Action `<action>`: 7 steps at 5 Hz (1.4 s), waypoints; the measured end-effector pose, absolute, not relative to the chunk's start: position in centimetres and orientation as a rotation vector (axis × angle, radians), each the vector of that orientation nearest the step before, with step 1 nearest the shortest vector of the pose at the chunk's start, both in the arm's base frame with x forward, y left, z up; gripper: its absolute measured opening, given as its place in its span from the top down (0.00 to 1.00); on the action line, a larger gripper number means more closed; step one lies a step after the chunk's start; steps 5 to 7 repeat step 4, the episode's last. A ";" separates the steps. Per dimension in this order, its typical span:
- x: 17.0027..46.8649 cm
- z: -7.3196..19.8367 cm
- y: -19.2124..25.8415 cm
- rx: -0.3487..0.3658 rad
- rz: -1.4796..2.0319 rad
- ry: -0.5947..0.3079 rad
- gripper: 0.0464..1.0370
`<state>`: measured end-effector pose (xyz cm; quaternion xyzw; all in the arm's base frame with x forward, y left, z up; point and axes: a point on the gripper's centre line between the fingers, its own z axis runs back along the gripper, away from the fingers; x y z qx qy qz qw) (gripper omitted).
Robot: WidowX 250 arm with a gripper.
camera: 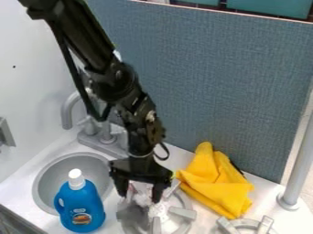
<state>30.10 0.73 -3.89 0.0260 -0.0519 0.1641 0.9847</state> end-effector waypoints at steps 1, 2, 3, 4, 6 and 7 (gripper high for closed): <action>30.2 -2.5 0.3 0.020 0.345 -0.147 0.03; 28.4 -0.3 -0.4 0.083 0.299 -0.037 0.03; 25.6 2.7 -0.6 0.192 0.284 0.091 0.03; 23.0 4.9 -0.2 0.221 0.277 0.155 0.03; 23.0 4.9 -0.2 0.221 0.277 0.155 0.03; 23.0 4.9 -0.2 0.221 0.277 0.155 0.03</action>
